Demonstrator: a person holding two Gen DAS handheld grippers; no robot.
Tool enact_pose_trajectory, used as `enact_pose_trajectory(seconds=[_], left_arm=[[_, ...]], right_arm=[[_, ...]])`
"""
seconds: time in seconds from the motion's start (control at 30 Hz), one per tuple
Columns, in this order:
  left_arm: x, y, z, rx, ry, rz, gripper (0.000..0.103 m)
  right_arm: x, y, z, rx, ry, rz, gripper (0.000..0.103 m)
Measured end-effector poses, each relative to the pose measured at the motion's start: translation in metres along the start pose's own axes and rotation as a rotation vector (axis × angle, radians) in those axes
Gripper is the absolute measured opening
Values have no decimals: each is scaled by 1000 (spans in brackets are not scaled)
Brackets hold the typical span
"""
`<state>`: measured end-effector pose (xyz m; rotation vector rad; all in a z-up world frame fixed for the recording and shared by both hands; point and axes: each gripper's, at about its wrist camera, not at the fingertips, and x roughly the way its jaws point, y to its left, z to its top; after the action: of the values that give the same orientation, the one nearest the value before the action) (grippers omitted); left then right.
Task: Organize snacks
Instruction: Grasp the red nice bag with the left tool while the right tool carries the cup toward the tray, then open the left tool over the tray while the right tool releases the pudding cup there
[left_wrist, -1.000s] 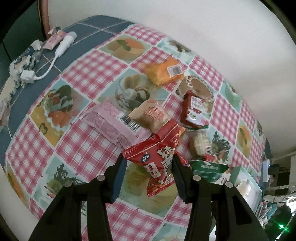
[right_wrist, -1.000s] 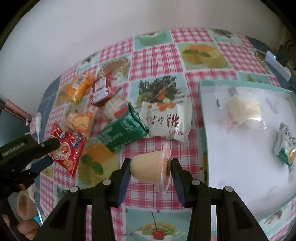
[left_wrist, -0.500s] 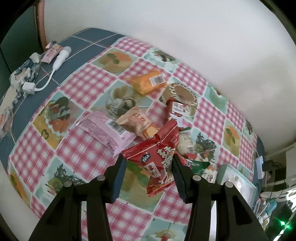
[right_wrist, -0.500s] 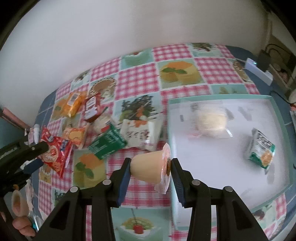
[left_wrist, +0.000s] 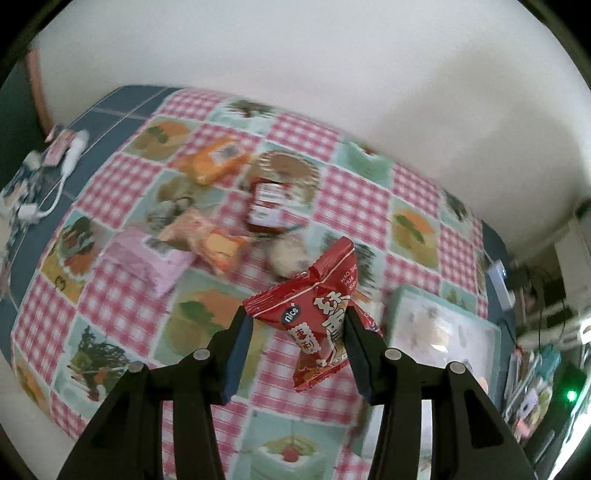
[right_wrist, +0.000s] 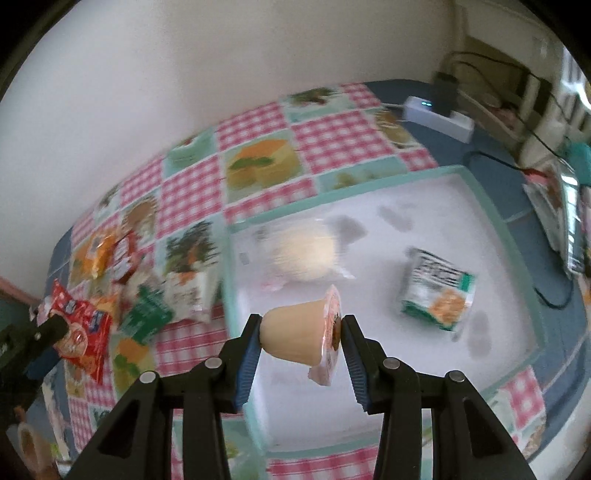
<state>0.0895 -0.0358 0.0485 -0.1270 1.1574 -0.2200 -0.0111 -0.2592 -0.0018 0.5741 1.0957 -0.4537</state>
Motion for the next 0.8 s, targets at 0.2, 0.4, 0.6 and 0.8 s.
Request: enact_pose_trajectory(seconds=[0.2,0.4,0.6,0.8], left_arm=[[5,-49,-25,138,37,-40,51],[13,-93,-53,277,87,-76,51],[21,-126,-79,394,113,-72,51],[31,-142,-95,458,140,-70,51]], right_arm=[[-2,-39,6,91,-4,-39,46],[-4,-90,10,227,-2,-136,46],[-8,-129,11,314,-18,-208,46],[-6,-153,9,377,-6,-229,46]])
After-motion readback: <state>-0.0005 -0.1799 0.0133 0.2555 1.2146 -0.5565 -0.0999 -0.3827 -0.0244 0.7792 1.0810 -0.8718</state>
